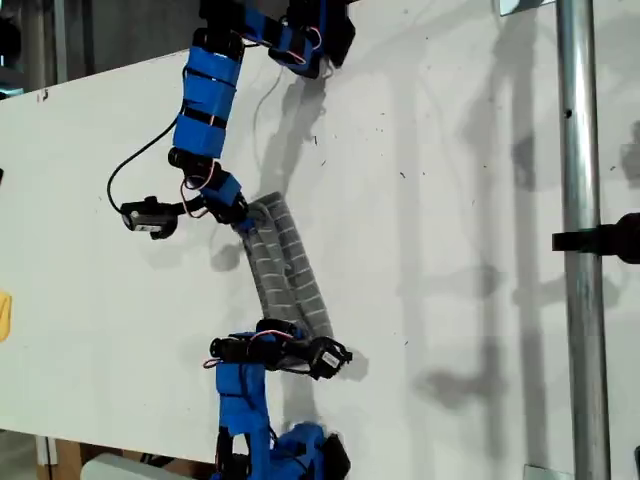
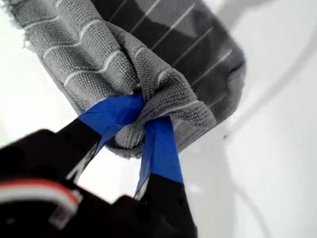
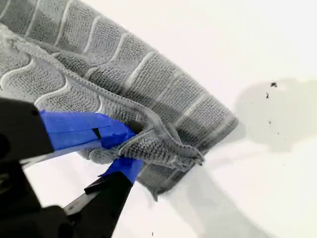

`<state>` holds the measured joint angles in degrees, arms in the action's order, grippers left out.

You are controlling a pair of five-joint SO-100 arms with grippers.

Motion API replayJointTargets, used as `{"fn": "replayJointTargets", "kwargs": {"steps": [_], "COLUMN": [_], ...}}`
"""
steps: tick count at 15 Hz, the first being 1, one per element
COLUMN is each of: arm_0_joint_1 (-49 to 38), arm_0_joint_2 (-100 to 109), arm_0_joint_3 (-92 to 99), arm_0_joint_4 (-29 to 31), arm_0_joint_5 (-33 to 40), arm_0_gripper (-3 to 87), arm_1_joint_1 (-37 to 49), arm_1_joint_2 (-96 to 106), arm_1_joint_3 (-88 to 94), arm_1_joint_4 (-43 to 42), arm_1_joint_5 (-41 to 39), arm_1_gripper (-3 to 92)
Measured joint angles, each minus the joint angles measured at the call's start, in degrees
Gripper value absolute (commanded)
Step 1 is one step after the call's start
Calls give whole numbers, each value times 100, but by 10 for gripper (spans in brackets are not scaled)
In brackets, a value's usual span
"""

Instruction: Grasp corners of a towel and fold twice.

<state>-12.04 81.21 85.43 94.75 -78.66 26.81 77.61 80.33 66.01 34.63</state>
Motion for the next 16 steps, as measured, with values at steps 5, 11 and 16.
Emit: {"fn": "replayJointTargets", "kwargs": {"steps": [5,11,16], "arm_0_joint_1": [-1292,-1354,-1274], "arm_0_joint_2": [659,1178,765], "arm_0_joint_3": [123,1134,1415], "arm_0_joint_4": [18,26,62], "arm_0_joint_5": [1028,1020,659], "arm_0_gripper": [-28,-27,-22], "arm_1_joint_1": [633,694,729], "arm_1_joint_2": [-202,-272,-642], "arm_1_joint_3": [-554,9,44], "arm_1_joint_4": [-352,-765,-712], "arm_1_joint_5": [-404,-439,-448], "arm_1_gripper": [-3,-3,-3]}}
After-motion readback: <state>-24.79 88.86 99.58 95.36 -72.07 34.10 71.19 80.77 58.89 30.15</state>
